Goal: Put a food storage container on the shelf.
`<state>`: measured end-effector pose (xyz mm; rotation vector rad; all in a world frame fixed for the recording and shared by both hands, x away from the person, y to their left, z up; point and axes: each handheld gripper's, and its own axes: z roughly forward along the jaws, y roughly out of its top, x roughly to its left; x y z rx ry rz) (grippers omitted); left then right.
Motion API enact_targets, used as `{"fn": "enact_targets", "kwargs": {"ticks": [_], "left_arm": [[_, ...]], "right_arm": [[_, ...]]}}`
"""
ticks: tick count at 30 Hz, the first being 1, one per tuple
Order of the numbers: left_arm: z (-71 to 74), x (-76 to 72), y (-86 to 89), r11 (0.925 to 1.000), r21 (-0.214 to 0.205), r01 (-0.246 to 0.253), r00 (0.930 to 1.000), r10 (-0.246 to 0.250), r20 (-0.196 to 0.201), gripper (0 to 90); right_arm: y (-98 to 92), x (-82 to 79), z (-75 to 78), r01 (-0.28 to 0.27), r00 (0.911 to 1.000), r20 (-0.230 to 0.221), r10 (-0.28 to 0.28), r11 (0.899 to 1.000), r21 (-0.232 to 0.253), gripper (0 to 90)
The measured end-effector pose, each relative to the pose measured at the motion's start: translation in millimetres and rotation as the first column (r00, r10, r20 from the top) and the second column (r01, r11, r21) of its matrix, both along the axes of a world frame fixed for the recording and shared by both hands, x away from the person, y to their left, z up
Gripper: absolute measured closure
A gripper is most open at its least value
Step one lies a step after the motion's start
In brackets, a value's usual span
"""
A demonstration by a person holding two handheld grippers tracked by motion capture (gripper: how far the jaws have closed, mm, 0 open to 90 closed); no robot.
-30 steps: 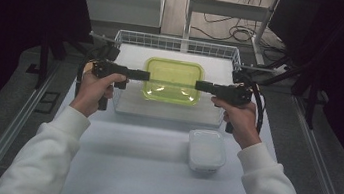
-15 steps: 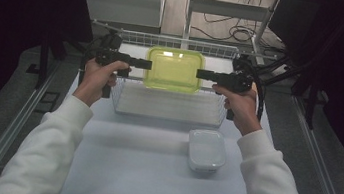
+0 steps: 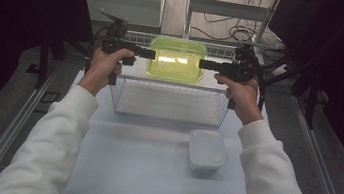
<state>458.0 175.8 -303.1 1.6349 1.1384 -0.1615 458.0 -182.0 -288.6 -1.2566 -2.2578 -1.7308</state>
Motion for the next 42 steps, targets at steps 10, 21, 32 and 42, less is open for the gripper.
{"fn": "enact_targets", "kwargs": {"ticks": [10, 21, 32, 42], "left_arm": [[-4.1, 15.4, 2.2, 0.9999, 0.017, 0.002, 0.9995, -0.002, -0.031, 79.9], [-24.2, 42.5, -0.4, 0.9985, -0.038, -0.039, 0.9896, 0.033, -0.14, 78.0], [-39.4, 60.2, 0.0, 0.9886, -0.115, -0.097, 0.9718, 0.069, -0.226, 73.9], [-42.4, 60.4, -2.7, 0.9922, -0.069, -0.104, 0.9809, 0.091, -0.172, 56.4]], "right_arm": [[1.0, 17.9, -2.1, 0.0, 0.9991, -0.043, 0.0, 1.0, 0.004, 79.4], [5.1, 43.7, -20.2, 0.073, 0.9781, -0.193, -0.076, 0.997, -0.023, 77.7], [9.0, 66.4, -35.3, 0.17, 0.9381, -0.307, -0.16, 0.985, 0.005, 71.0], [9.8, 65.5, -38.0, 0.192, 0.9384, -0.296, -0.178, 0.981, 0.017, 51.3]]}}
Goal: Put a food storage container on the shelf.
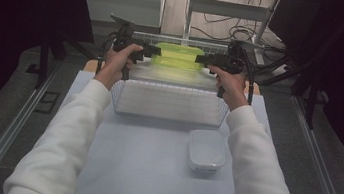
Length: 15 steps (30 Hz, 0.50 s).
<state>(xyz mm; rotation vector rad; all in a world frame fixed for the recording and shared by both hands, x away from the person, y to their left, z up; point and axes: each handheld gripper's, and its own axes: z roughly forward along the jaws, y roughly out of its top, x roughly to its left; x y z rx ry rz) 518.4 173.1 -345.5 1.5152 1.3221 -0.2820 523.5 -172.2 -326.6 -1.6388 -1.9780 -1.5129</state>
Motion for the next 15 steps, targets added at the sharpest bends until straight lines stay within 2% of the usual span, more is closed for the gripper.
{"fn": "enact_targets", "kwargs": {"ticks": [2, 4, 8, 11, 14, 15], "left_arm": [[1.3, -1.3, -0.4, 0.9998, 0.007, -0.017, 0.9997, 0.017, 0.02, 40.8], [4.4, -4.1, -0.8, 0.9991, 0.032, -0.027, 0.9982, 0.025, 0.055, 32.2], [11.3, -11.5, -0.7, 0.9989, 0.041, -0.022, 0.9934, 0.017, 0.113, 26.1], [16.9, -18.1, -0.8, 0.9984, 0.052, -0.02, 0.989, 0.012, 0.147, 23.3], [23.5, -28.0, -2.1, 0.9959, 0.089, -0.013, 0.9837, -0.003, 0.18, 22.0], [25.8, -31.7, -2.3, 0.9949, 0.1, -0.013, 0.9817, -0.006, 0.19, 22.0]], "right_arm": [[0.7, -2.0, 1.4, 0.024, 0.9993, 0.028, -0.023, 1.0, -0.017, 42.5], [2.0, -5.3, 4.8, 0.035, 0.9976, 0.061, -0.034, 0.999, -0.026, 34.0], [4.2, -15.6, 13.9, 0.087, 0.988, 0.134, -0.077, 0.993, -0.076, 24.3], [5.9, -23.0, 19.7, 0.079, 0.9832, 0.172, -0.062, 0.993, -0.092, 22.4], [4.0, -34.2, 28.4, 0.07, 0.9725, 0.23, -0.038, 0.988, -0.135, 21.3], [4.0, -34.2, 28.4, 0.07, 0.9725, 0.23, -0.038, 0.988, -0.135, 21.3]]}}
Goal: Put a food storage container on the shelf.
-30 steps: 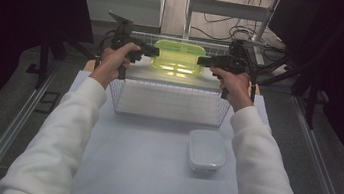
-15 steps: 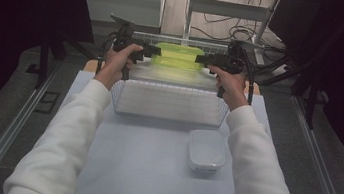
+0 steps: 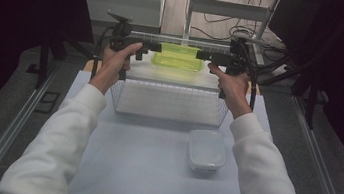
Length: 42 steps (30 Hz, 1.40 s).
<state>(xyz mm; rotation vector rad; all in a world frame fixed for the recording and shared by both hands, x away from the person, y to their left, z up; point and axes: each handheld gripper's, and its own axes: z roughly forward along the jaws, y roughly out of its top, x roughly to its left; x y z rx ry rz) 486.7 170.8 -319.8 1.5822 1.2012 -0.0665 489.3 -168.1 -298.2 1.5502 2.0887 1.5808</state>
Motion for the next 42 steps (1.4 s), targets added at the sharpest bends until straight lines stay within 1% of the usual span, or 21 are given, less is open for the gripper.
{"fn": "enact_targets", "kwargs": {"ticks": [2, 4, 5, 7, 9, 13, 16, 17, 20, 22, 23, 24, 25, 29, 31, 33, 36, 37, 39, 41, 42], "left_arm": [[5.2, -8.4, 0.5, 0.9998, 0.019, 0.004, 0.9998, -0.004, 0.019, 21.4], [10.6, -18.3, 1.8, 0.9995, 0.031, 0.007, 0.9991, -0.009, 0.041, 21.2], [13.1, -23.9, 1.6, 0.9996, 0.026, 0.001, 0.9988, -0.002, 0.05, 21.2], [15.7, -37.0, 4.5, 0.9997, 0.022, 0.012, 0.9974, -0.013, 0.071, 21.5], [16.2, -50.8, 5.8, 0.9983, 0.055, 0.02, 0.9958, -0.025, 0.089, 21.7], [10.1, -79.5, 9.4, 0.9968, 0.075, 0.03, 0.9923, -0.039, 0.118, 21.9], [-2.9, -102.2, 12.4, 0.9971, 0.066, 0.036, 0.9913, -0.044, 0.124, 22.3], [-8.0, -109.6, 12.1, 0.9958, 0.081, 0.042, 0.9909, -0.052, 0.124, 22.3], [-24.9, -129.6, 11.9, 0.9926, 0.105, 0.06, 0.9907, -0.072, 0.115, 22.4], [-36.1, -142.5, 12.6, 0.9901, 0.123, 0.067, 0.9903, -0.081, 0.113, 22.7], [-42.1, -148.6, 13.6, 0.9899, 0.12, 0.074, 0.9902, -0.088, 0.109, 22.7], [-48.2, -154.7, 14.6, 0.9908, 0.113, 0.075, 0.9911, -0.086, 0.102, 22.7], [-54.2, -160.9, 15.1, 0.9902, 0.116, 0.078, 0.9914, -0.089, 0.096, 22.7], [-77.8, -181.2, 15.5, 0.9848, 0.155, 0.078, 0.9931, -0.09, 0.075, 22.8], [-88.9, -188.0, 14.6, 0.9824, 0.167, 0.084, 0.9939, -0.095, 0.056, 22.9], [-97.7, -194.0, 13.0, 0.9809, 0.175, 0.084, 0.995, -0.092, 0.04, 22.8], [-111.1, -200.2, 7.7, 0.9718, 0.216, 0.095, 0.9948, -0.101, 0.015, 22.8], [-116.2, -202.0, 5.4, 0.9715, 0.214, 0.102, 0.9946, -0.104, -0.001, 22.8], [-126.3, -205.4, 1.1, 0.9638, 0.239, 0.118, 0.9929, -0.117, -0.021, 22.8], [-136.8, -208.6, -1.9, 0.9611, 0.245, 0.126, 0.9919, -0.119, -0.044, 22.9], [-141.9, -209.2, -3.1, 0.9571, 0.255, 0.138, 0.9901, -0.126, -0.062, 22.9]], "right_arm": [[-3.9, -6.3, 3.5, -0.011, 0.9995, 0.028, 0.011, 1.0, -0.005, 21.3], [-8.6, -12.7, 5.4, -0.031, 0.9986, 0.042, 0.032, 0.999, -0.012, 21.3], [-11.5, -16.2, 5.8, -0.04, 0.998, 0.048, 0.041, 0.999, -0.015, 21.4], [-17.8, -24.1, 4.7, -0.058, 0.9968, 0.054, 0.059, 0.998, -0.016, 21.4], [-25.0, -33.8, 2.5, -0.085, 0.994, 0.065, 0.087, 0.996, -0.038, 21.5], [-42.1, -57.3, -0.7, -0.115, 0.9875, 0.099, 0.123, 0.99, -0.08, 22.3], [-55.1, -76.7, -5.2, -0.139, 0.9816, 0.116, 0.152, 0.984, -0.112, 22.5], [-59.3, -83.3, -7.6, -0.144, 0.9799, 0.122, 0.158, 0.983, -0.118, 22.9], [-70.1, -101.3, -17.2, -0.18, 0.973, 0.123, 0.196, 0.975, -0.127, 24.5], [-75.8, -111.7, -25.4, -0.194, 0.9708, 0.117, 0.209, 0.972, -0.131, 25.3], [-78.4, -116.4, -30.0, -0.204, 0.9695, 0.111, 0.218, 0.97, -0.132, 25.5], [-80.7, -121.2, -35.1, -0.21, 0.9692, 0.102, 0.224, 0.969, -0.133, 25.7], [-82.5, -125.8, -40.3, -0.216, 0.9688, 0.095, 0.229, 0.967, -0.135, 25.8], [-88.2, -143.6, -65.5, -0.236, 0.9665, 0.068, 0.247, 0.961, -0.147, 26.0], [-90.0, -152.9, -77.9, -0.25, 0.9642, 0.051, 0.26, 0.956, -0.154, 26.0], [-92.7, -161.7, -88.6, -0.251, 0.9645, 0.045, 0.26, 0.956, -0.151, 26.0], [-96.5, -171.2, -104.2, -0.261, 0.9635, 0.018, 0.267, 0.952, -0.158, 26.0], [-97.6, -173.5, -109.3, -0.262, 0.9637, 0.008, 0.267, 0.952, -0.16, 26.0], [-99.1, -177.0, -119.2, -0.262, 0.9647, -0.013, 0.263, 0.951, -0.162, 26.0], [-99.1, -178.5, -127.7, -0.266, 0.9639, -0.032, 0.264, 0.949, -0.168, 26.0], [-98.5, -178.9, -131.5, -0.265, 0.9641, -0.036, 0.263, 0.949, -0.17, 25.9]]}}
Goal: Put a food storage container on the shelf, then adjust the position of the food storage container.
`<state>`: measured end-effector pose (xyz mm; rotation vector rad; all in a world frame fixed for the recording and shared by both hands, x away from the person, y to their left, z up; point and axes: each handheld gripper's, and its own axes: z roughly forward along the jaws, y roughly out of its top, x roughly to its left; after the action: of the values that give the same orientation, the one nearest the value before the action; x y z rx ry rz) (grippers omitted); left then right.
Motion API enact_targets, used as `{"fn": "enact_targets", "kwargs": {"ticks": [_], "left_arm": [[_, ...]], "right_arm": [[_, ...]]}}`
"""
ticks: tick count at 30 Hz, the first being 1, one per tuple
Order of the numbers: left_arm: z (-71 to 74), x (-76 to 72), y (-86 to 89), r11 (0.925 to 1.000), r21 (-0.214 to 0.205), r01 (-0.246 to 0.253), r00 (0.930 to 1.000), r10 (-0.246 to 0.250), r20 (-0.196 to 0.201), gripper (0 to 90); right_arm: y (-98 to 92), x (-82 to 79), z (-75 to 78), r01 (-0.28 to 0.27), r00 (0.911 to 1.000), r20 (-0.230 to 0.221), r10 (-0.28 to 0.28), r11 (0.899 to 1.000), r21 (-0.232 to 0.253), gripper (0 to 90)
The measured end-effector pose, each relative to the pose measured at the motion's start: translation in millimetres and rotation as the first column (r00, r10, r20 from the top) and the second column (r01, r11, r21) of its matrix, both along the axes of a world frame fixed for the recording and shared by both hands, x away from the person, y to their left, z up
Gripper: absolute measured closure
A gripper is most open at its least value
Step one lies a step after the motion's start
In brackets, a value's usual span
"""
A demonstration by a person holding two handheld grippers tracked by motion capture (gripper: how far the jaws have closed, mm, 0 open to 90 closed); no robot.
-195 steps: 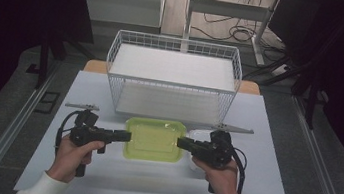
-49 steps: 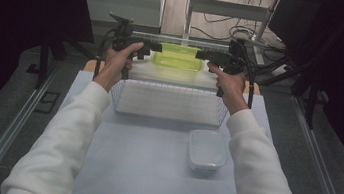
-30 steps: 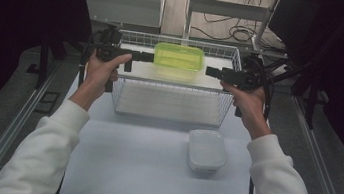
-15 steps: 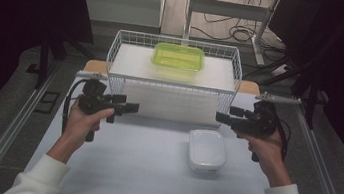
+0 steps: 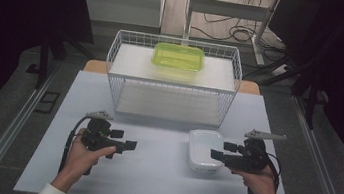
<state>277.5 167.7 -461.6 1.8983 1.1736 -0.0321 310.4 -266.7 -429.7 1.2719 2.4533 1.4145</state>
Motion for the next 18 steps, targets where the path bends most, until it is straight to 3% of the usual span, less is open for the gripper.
{"fn": "enact_targets", "kwargs": {"ticks": [4, 8, 14, 18], "left_arm": [[-10.8, -4.5, -0.5, 0.9997, 0.023, 0.001, 0.9997, -0.001, -0.025, 22.9], [-13.3, -7.9, 3.0, 0.9989, 0.043, -0.018, 0.9995, 0.019, -0.024, 22.9], [-11.4, -8.5, 5.9, 0.999, 0.031, -0.032, 0.9994, 0.033, -0.011, 22.3], [-12.8, -8.6, 5.3, 0.9989, 0.033, -0.032, 0.9994, 0.032, -0.014, 22.4]], "right_arm": [[3.6, -1.1, -10.4, -0.009, 0.9998, -0.018, 0.009, 1.0, -0.016, 26.0], [6.7, -1.1, -14.5, -0.013, 0.9997, -0.022, 0.012, 0.999, -0.034, 25.9], [4.6, -0.8, -12.7, -0.004, 0.9999, -0.01, 0.004, 0.999, -0.032, 25.9], [3.5, 2.5, -12.5, 0.02, 0.9997, -0.01, -0.021, 0.998, -0.065, 26.8]]}}
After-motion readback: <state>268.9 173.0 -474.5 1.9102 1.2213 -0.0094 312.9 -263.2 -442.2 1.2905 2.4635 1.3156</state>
